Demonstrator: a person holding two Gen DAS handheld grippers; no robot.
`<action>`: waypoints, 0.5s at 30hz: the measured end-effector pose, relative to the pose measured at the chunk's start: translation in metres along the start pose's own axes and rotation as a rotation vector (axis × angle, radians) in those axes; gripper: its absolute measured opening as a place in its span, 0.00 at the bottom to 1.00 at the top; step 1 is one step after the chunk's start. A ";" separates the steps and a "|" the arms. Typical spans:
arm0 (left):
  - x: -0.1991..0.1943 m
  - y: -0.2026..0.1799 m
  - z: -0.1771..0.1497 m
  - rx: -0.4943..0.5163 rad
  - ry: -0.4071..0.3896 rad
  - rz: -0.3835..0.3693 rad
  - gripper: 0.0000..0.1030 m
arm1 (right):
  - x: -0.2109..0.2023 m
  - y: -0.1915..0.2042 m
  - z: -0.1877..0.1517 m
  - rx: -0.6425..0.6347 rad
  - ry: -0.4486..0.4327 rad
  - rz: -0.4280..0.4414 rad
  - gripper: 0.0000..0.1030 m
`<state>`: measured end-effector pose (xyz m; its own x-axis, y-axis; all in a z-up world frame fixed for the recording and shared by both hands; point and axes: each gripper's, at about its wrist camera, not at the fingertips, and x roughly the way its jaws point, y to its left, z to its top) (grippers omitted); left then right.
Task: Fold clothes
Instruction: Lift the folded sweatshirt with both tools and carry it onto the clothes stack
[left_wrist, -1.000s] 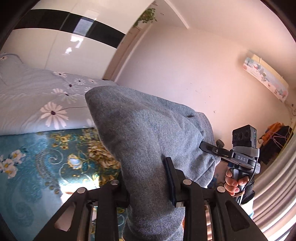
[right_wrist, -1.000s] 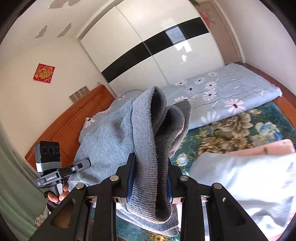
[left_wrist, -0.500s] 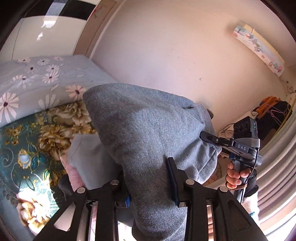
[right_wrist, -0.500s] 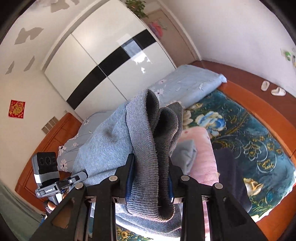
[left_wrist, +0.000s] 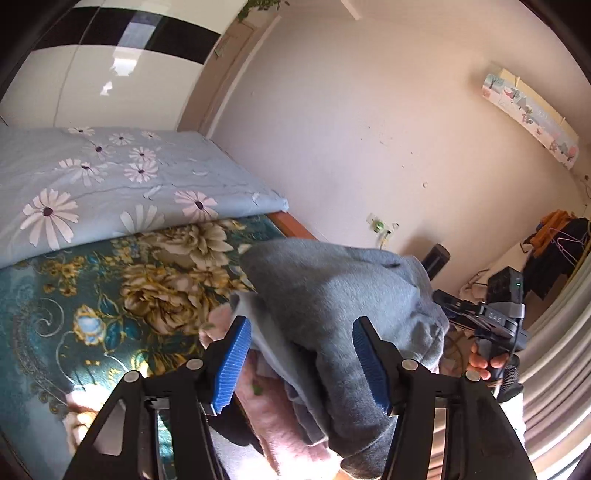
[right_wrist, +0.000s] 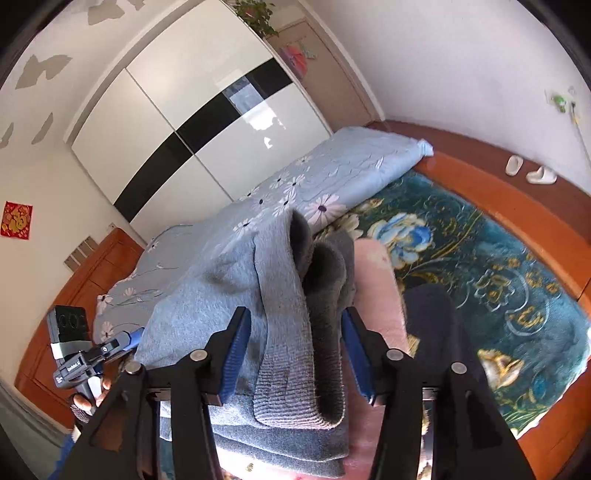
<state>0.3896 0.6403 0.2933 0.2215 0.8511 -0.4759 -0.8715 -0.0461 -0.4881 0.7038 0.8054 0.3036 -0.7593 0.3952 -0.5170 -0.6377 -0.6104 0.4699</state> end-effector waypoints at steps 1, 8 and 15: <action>-0.001 0.000 0.004 0.002 -0.011 -0.001 0.60 | -0.009 0.008 0.005 -0.031 -0.025 -0.034 0.55; 0.024 -0.047 -0.005 0.108 0.029 -0.064 0.61 | 0.007 0.078 0.022 -0.223 -0.026 -0.045 0.58; 0.055 -0.071 -0.033 0.238 0.101 0.002 0.61 | 0.061 0.053 0.001 -0.190 0.089 -0.096 0.58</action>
<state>0.4780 0.6730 0.2777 0.2522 0.7941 -0.5530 -0.9476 0.0869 -0.3073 0.6237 0.7981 0.2979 -0.6763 0.4007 -0.6181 -0.6642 -0.6946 0.2763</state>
